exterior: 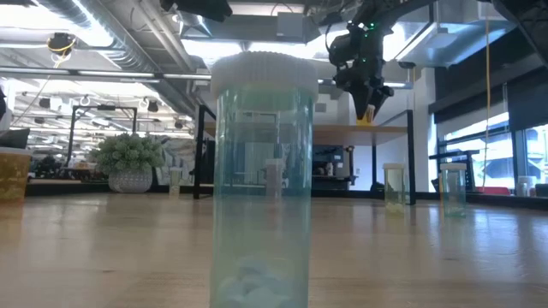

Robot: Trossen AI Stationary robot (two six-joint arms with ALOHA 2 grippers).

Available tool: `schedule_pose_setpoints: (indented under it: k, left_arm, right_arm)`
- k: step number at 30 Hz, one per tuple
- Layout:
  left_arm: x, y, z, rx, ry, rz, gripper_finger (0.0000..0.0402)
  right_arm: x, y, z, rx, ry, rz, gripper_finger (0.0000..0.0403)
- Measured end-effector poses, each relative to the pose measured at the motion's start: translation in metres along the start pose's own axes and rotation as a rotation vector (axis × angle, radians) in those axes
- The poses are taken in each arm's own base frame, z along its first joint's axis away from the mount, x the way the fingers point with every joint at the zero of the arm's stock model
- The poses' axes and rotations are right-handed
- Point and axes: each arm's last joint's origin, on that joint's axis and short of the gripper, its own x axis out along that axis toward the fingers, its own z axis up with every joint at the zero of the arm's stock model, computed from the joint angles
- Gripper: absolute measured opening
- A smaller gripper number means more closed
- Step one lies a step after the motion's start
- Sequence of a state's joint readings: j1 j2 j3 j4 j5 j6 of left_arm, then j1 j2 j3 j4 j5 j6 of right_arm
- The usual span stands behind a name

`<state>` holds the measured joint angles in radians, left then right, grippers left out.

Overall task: Pick and place medicine bottles onto shelf by color
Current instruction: Put the bottom orange pill bottle on the shelf

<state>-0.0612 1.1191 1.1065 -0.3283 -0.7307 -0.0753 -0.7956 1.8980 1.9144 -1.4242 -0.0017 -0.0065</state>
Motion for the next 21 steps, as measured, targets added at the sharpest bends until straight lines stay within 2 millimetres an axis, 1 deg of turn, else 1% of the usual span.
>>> schedule_pose_setpoints:
  k: [21]
  left_arm:
    - [0.0000,0.0000,0.0000,0.000,0.000,0.000,0.0149]
  right_arm:
    - [0.0000,-0.0002,0.0007,0.025,-0.008,-0.007,0.0218]
